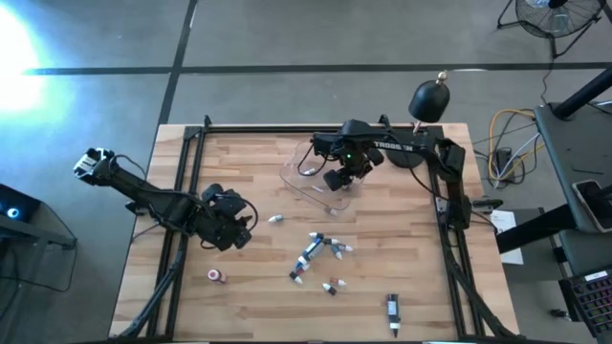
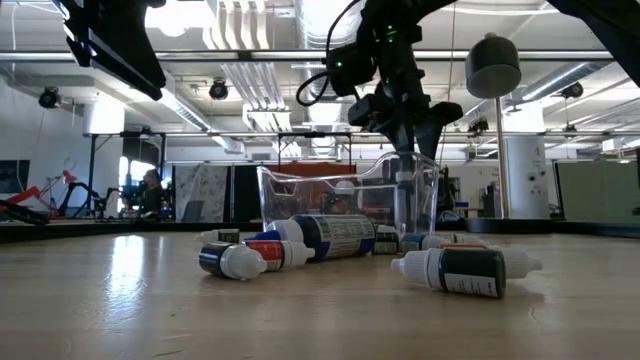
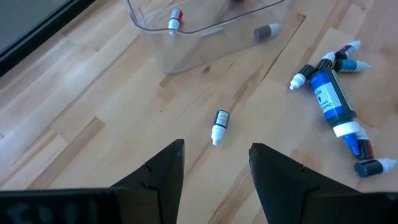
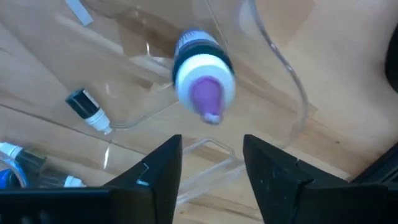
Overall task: Pick & Place food coloring
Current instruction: Put the large purple food coloring bottle into the transparent bin, then put the large black food coloring bottle into the transparent bin
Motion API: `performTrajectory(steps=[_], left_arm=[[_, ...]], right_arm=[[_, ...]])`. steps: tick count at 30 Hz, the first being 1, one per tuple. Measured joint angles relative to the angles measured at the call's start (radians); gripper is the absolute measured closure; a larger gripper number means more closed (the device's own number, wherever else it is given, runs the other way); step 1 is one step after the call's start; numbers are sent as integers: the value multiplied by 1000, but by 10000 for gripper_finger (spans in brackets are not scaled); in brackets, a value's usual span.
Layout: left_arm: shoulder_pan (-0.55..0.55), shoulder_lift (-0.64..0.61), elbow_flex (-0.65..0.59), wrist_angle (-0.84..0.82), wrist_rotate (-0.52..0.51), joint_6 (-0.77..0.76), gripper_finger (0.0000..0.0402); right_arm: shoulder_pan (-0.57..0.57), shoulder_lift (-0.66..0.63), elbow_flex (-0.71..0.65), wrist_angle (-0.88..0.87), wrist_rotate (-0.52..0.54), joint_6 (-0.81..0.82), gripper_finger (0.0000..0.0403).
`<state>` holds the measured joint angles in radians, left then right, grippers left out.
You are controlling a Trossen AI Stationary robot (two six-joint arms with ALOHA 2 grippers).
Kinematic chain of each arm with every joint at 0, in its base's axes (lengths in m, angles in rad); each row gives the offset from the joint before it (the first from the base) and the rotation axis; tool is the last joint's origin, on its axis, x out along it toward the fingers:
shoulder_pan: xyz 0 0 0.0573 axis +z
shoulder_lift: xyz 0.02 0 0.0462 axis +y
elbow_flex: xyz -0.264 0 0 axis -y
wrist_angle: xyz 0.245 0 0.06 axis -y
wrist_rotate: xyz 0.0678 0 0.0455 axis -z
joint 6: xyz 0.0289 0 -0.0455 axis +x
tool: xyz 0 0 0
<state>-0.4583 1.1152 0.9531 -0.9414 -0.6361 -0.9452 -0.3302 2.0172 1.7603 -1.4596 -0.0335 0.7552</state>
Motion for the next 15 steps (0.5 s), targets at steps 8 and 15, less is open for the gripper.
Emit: performTrajectory(steps=[8,15], left_arm=[[0,0,0,0,0,1,245],[0,0,0,0,-2,2,245]], right_arm=[[8,-30,14,-13,11,0,197],[149,-197,-1,-87,11,43,191]])
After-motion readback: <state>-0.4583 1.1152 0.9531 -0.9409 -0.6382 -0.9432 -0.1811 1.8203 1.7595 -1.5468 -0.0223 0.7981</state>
